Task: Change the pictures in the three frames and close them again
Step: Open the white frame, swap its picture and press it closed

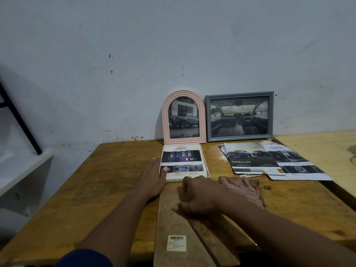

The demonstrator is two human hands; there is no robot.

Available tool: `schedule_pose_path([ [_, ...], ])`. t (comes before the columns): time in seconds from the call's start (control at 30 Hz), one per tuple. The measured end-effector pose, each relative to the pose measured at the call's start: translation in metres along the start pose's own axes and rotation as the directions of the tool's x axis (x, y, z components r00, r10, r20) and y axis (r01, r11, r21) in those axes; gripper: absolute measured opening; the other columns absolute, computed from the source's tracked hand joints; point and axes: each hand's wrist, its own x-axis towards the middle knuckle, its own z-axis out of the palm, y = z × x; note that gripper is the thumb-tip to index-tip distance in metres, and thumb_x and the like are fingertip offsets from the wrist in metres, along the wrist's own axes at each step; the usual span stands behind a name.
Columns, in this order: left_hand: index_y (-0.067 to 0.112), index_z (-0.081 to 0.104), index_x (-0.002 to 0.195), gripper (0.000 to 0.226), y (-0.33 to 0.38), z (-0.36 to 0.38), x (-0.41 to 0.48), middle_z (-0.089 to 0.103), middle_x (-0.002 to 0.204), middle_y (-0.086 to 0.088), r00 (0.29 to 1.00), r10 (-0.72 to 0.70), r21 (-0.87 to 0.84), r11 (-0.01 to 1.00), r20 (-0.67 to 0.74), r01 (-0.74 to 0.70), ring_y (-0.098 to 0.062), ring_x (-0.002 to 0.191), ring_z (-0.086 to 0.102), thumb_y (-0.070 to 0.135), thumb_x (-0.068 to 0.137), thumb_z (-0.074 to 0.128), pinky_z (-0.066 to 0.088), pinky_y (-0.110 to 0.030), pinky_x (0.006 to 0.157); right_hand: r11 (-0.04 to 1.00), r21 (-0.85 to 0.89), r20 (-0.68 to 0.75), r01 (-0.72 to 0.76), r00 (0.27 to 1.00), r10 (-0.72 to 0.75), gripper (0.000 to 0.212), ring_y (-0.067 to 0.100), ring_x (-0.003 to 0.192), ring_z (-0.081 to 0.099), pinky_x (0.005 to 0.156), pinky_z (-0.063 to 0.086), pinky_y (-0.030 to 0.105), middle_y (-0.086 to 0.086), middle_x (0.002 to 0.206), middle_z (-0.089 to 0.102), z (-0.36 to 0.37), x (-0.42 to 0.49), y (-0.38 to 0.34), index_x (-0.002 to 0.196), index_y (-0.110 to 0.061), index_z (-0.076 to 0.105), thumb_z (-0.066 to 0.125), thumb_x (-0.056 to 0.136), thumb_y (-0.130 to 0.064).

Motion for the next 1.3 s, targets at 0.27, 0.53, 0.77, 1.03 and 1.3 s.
schedule_pose_path([
  [0.27, 0.022, 0.038, 0.152, 0.046, 0.018, -0.014, -0.025, 0.048, 0.152, -0.005, 1.000, -0.018, -0.009, 1.000, 0.008, 0.018, -0.017, 0.125, 0.048, 0.039, 0.109, 0.035, 0.041, -0.033, 0.098, 0.999, -0.042, -0.049, 0.034, 0.998, -0.036, 0.060, 0.026, 0.109, 0.055, 0.088, 0.050, 0.041, 0.007, 0.125, 0.059, 0.015, -0.021, -0.012, 0.133, -0.024, 0.040, 0.057, 0.089, -0.060],
  [0.53, 0.026, 0.036, 0.153, 0.052, 0.017, -0.023, -0.023, 0.047, 0.154, -0.006, 0.984, -0.163, -0.196, 0.969, -0.067, 0.147, -0.029, 0.136, 0.048, 0.050, 0.107, 0.034, 0.043, -0.046, 0.106, 0.998, 0.057, -0.385, -0.001, 0.923, 0.023, 0.051, 0.016, 0.090, 0.056, 0.078, 0.046, 0.032, -0.003, 0.101, 0.063, 0.006, -0.032, -0.019, 0.113, -0.026, 0.055, 0.064, 0.078, -0.063],
  [0.77, 0.028, 0.032, 0.157, 0.053, 0.011, -0.035, -0.008, 0.040, 0.159, -0.009, 0.966, -0.225, -0.274, 0.944, -0.128, 0.184, -0.032, 0.144, 0.039, 0.049, 0.108, 0.030, 0.036, -0.051, 0.111, 0.988, 0.151, -0.462, 0.015, 0.885, 0.057, 0.042, 0.013, 0.090, 0.055, 0.074, 0.046, 0.029, -0.005, 0.101, 0.061, -0.034, 0.017, -0.009, 0.109, -0.027, 0.055, 0.069, 0.081, -0.055],
  [1.03, 0.042, 0.030, 0.153, 0.055, 0.004, -0.023, 0.016, 0.044, 0.155, -0.003, 0.968, -0.238, -0.343, 0.918, -0.084, 0.197, -0.030, 0.138, 0.045, 0.061, 0.102, 0.030, 0.046, -0.056, 0.106, 0.990, 0.118, -0.419, -0.082, 0.900, 0.124, 0.043, 0.014, 0.087, 0.057, 0.076, 0.052, 0.034, -0.004, 0.099, 0.063, -0.057, 0.104, 0.020, 0.107, -0.024, 0.061, 0.069, 0.079, -0.056],
  [1.3, 0.032, 0.039, 0.153, 0.048, -0.005, -0.015, 0.048, 0.055, 0.146, 0.004, 0.987, -0.138, -0.160, 0.979, -0.084, 0.123, -0.017, 0.126, 0.054, 0.041, 0.106, 0.042, 0.049, -0.040, 0.102, 0.991, 0.072, -0.240, -0.113, 0.962, 0.128, 0.043, 0.018, 0.086, 0.059, 0.083, 0.055, 0.041, -0.001, 0.094, 0.061, -0.062, 0.176, 0.040, 0.107, -0.022, 0.059, 0.065, 0.080, -0.054],
])
